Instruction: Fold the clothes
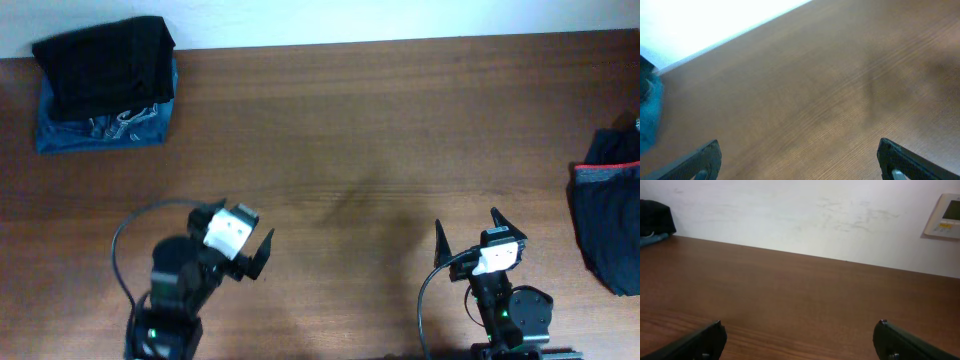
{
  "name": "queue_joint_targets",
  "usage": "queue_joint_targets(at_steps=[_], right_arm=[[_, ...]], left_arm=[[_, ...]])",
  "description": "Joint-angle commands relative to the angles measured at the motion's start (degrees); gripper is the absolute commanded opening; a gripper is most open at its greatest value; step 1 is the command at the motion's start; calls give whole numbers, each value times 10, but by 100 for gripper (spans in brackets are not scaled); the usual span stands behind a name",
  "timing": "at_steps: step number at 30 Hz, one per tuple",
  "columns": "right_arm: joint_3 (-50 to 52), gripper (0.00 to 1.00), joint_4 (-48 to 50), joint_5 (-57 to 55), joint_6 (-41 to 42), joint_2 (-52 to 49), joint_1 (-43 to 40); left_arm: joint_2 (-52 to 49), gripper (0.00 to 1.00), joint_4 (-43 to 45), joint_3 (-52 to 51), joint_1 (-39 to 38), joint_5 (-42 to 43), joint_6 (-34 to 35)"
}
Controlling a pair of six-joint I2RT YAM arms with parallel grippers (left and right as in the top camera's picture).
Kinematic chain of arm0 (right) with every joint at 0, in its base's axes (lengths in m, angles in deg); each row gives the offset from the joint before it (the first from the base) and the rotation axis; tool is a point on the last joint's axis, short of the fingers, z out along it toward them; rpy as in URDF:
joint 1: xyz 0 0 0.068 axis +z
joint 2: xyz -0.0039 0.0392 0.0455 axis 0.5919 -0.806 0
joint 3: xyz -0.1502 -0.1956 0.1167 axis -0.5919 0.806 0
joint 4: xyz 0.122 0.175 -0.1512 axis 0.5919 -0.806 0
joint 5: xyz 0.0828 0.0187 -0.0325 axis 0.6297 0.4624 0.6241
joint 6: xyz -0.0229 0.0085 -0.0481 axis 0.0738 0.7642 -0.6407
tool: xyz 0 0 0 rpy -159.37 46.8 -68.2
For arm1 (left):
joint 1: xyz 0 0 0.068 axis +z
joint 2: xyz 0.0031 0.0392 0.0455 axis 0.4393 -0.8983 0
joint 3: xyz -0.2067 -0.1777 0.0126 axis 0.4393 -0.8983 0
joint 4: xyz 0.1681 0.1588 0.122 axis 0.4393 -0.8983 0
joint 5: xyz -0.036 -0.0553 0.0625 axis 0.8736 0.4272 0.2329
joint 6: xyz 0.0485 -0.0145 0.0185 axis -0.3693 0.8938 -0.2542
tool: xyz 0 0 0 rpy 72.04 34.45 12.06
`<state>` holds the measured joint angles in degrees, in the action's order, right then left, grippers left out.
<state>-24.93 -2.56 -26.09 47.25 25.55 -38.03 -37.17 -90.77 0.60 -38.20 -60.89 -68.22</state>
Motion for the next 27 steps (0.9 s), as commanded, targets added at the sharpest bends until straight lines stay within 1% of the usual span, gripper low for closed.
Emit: queue_joint_targets(at_steps=[1,3,5,13,22,24,27], right_arm=[[3,99,-3,-5,-4,5,-3],[3,99,-3,-5,-4,5,-3],[3,99,-3,-5,-4,5,-3],[3,99,-3,-5,-4,5,-3],[3,99,-3,-5,-4,5,-3],[3,99,-3,-5,-4,5,-3],[3,99,-3,-5,-4,5,-3]], left_arm=[[66,99,87,-83,20,14,-3],[100,99,152,-128,32,13,-3],[130,99,193,-158,49,14,-3],[204,99,190,-176,112,31,-3],[344,99,14,-177,144,30,-3],[361,99,-14,-177,147,28,-3],[371,99,-13,-177,147,26,-5]])
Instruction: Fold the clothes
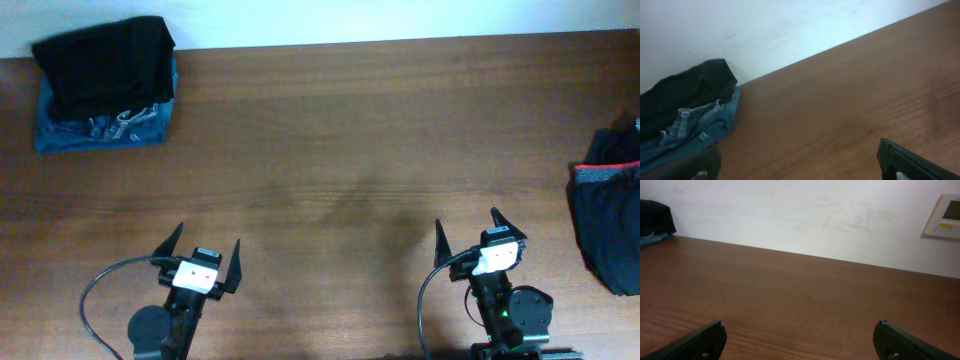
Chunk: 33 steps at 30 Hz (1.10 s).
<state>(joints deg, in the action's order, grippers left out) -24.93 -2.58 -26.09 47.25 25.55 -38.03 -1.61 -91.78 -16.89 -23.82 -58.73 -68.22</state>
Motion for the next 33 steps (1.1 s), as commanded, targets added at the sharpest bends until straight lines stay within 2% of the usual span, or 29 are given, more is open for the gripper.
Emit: queue_joint_targets(at_steps=[1,33], right_arm=[[3,99,-3,-5,-4,5,-3],[3,99,-3,-5,-4,5,-3]], left_arm=[[19,99,-3,-2,3,4,-5],[40,99,-3,-2,3,2,-5]])
